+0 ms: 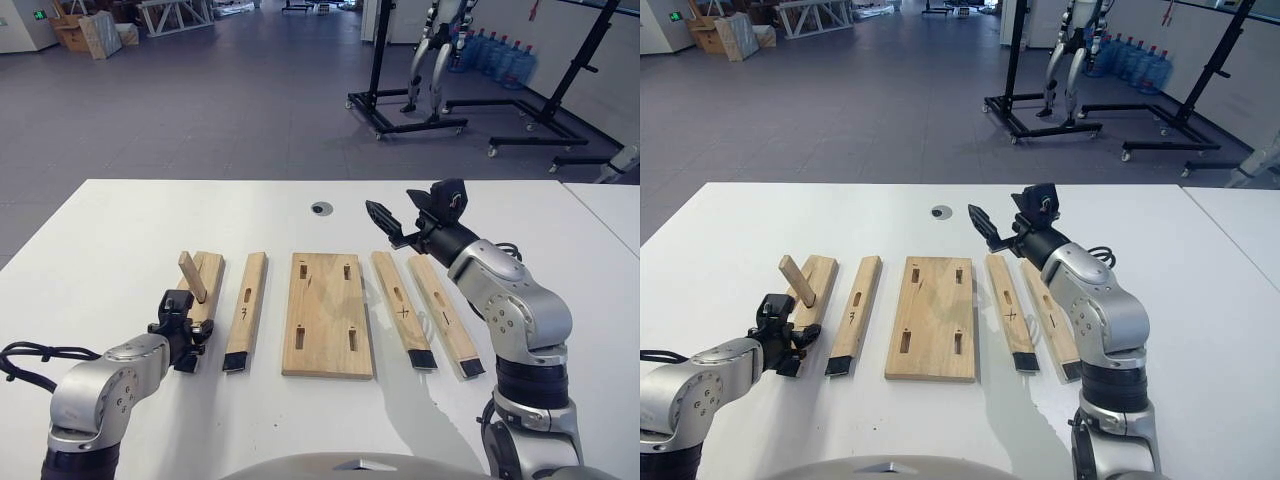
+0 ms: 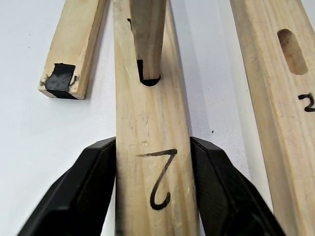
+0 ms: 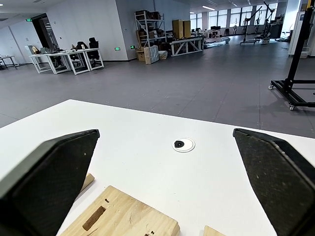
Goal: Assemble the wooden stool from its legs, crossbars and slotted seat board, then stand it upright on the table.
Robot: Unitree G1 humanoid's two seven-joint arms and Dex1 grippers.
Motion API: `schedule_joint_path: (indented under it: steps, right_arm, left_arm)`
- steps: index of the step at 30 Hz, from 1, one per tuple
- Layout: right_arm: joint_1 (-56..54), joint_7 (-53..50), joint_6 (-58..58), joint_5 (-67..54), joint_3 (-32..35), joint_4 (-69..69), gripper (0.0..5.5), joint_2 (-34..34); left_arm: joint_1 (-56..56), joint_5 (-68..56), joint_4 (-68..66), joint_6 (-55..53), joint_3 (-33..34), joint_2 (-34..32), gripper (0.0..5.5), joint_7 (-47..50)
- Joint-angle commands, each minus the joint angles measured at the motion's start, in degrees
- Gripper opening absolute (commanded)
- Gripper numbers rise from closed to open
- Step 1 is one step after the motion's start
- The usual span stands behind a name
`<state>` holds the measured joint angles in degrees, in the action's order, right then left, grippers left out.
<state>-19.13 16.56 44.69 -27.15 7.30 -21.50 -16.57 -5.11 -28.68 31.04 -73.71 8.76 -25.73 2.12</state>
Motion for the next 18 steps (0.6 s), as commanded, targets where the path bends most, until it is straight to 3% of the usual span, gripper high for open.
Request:
schedule_joint_path:
  steps: [1, 9, 16, 18]
  right_arm:
    - [-1.08, -0.25, -0.15, -0.29, 0.01, 0.07, 5.01, 0.08]
    - [-1.9, -0.02, -0.34, -0.23, -0.11, 1.23, 5.01, 0.05]
    - [-5.5, 0.89, -1.4, 0.08, 0.44, 5.31, 5.01, -0.78]
    - [-7.9, 0.66, -0.3, -2.82, 3.62, 7.55, 5.01, -0.17]
  left_arm:
    - [-1.47, 1.86, -1.16, -1.53, -0.42, 0.69, 2.02, -0.8]
    - [1.32, 3.18, 0.1, -0.21, 0.6, 2.83, 2.02, -2.82]
    - [21.54, -0.19, -0.23, 3.04, 4.76, 2.9, 2.02, -8.0]
    - [27.11, -4.91, -1.15, 3.76, 7.68, 4.89, 2.02, -11.58]
